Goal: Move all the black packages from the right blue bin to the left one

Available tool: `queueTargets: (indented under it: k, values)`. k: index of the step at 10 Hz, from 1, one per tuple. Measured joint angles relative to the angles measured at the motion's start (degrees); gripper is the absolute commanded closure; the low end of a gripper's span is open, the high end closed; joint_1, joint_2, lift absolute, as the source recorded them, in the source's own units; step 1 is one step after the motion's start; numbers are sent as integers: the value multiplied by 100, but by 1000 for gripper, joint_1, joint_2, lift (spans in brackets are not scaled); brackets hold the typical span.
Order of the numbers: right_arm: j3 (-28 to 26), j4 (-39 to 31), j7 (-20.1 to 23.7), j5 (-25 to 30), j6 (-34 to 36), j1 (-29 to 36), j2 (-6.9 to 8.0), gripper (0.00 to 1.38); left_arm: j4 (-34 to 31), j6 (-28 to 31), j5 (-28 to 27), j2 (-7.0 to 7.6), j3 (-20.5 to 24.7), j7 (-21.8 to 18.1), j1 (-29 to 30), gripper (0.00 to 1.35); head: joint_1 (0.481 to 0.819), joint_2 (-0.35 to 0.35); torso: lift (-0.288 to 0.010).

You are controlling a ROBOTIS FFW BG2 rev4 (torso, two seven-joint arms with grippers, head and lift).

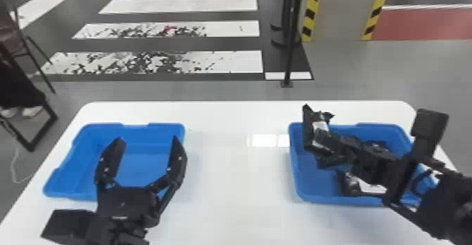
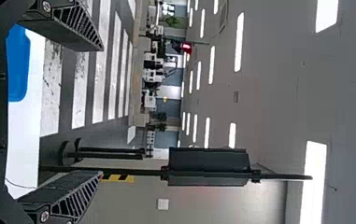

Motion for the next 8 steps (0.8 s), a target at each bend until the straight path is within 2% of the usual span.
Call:
queueTargets:
  k: [2,4,6,8]
  values:
    - [345,-137,252,-549,-340,24,-83,1130,0,-208,614,100,-356,-4,-83,121,695,95,-132]
    - [1075,-316,361,-1146,-608,2,-299,1130,-71,-483,1098,219,-724,-38,-199,122,695,171,-132]
    - [1684,-446,358,-1294,-846,-156,-455,1130,-124,-311,1273,346,-1021,-111,-276,124,695,202,-132]
    - [2088,-345,355,-1417,-932,-353,-531,1130,-127,-155,1320,425,-1197,-141,-347,130,695,212,-132]
